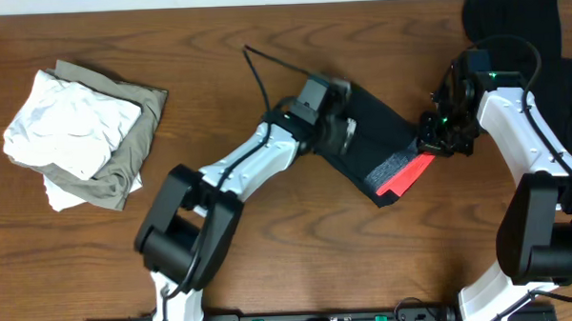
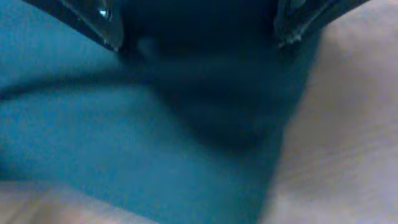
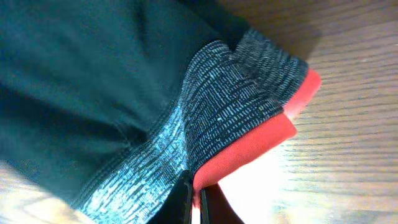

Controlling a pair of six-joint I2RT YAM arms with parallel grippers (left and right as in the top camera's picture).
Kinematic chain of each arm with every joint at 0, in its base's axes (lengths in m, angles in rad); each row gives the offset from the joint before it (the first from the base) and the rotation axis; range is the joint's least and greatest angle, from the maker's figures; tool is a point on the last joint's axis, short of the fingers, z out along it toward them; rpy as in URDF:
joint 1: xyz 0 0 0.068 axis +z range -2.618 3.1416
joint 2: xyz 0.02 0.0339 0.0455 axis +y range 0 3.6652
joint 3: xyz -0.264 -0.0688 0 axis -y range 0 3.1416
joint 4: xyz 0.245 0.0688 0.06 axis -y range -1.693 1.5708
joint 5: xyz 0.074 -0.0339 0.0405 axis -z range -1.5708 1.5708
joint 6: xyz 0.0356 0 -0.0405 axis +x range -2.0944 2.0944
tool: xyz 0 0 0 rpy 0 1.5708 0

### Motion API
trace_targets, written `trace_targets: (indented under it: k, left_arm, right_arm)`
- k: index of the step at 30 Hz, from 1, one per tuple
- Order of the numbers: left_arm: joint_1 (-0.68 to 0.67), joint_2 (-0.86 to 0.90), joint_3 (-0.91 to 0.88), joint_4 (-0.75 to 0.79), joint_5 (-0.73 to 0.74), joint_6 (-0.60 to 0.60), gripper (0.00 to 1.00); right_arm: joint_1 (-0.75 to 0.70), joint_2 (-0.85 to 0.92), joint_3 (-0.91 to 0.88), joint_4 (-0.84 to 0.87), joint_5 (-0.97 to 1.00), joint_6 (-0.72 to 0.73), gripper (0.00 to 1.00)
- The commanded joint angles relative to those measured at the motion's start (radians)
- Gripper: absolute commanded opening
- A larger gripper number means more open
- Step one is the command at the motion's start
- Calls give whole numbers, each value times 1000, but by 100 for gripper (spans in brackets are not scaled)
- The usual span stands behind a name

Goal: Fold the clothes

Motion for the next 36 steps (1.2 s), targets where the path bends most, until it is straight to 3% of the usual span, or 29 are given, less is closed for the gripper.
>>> trace_targets:
  k: [1, 13, 18, 23, 27, 30, 36]
  left_arm:
    - [2, 34, -1, -76, 6, 12, 80]
    - [-1, 53, -2, -322, 35, -27, 79]
    - [-1, 53, -2, -374, 167, -76, 71]
    - [-3, 53, -2, -449, 337, -188, 70]
    - [-3, 52, -2, -510, 418, -201, 70]
    - [0, 32, -1, -531, 401, -165, 64]
    - [33, -142, 8, -514, 154, -152, 64]
  right_arm:
    - [3, 8, -4, -4, 80, 6, 8]
    - [3, 8, -89, 89, 71, 6, 9]
    - [3, 8, -92, 116, 59, -8, 8]
    - [25, 8, -100, 141, 52, -10, 7]
    - [55, 8, -113, 168, 37, -16, 8]
    - [63, 8, -113, 185, 42, -16, 5]
    - [30, -2, -80, 172, 69, -31, 2]
